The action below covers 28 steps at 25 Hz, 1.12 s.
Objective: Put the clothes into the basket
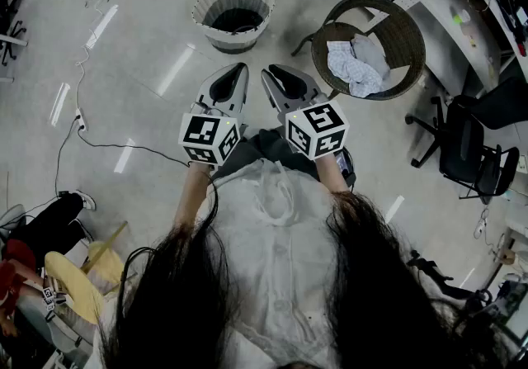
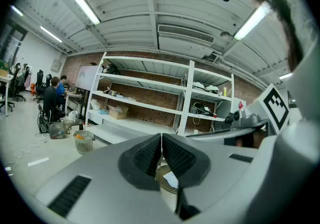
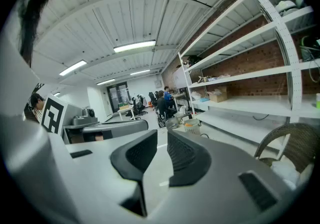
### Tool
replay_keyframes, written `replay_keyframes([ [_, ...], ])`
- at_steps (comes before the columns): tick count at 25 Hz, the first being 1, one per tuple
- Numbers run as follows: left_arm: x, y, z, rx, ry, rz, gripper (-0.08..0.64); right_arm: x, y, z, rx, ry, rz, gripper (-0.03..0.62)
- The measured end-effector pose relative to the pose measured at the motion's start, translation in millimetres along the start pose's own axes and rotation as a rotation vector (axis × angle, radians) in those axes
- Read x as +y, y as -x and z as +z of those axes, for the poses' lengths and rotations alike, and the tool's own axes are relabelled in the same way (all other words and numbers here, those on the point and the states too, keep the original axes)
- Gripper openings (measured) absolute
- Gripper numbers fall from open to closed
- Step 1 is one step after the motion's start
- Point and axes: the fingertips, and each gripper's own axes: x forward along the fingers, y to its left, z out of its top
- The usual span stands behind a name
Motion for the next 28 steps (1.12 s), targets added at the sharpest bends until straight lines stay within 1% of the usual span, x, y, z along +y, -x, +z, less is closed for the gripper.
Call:
replay_keyframes([
  [11, 19.7, 1.5, -2.6, 0.012, 0.001, 0.009, 0.020, -0.4, -19.1, -3.4, 0.017, -0.006, -0.007, 0.074],
  [18, 39.4, 9.7, -3.5, 0.023, -0.006, 0.005, 0.020, 10.5, -38.2, -3.3, -0.004, -0.050, 0.009, 0.074],
  [25, 61.8, 22.0, -8.7, 0.030, -0.002, 0.004, 0.020, 22.2, -55.1, -15.6, 0.008, -0.064, -0.003, 0.074],
  [28, 65.3, 21.6, -12.5, 0.041, 0.005, -0.005, 0.020, 21.8, -58.0, -23.4, 0.025, -0.081, -0.012, 0.074],
])
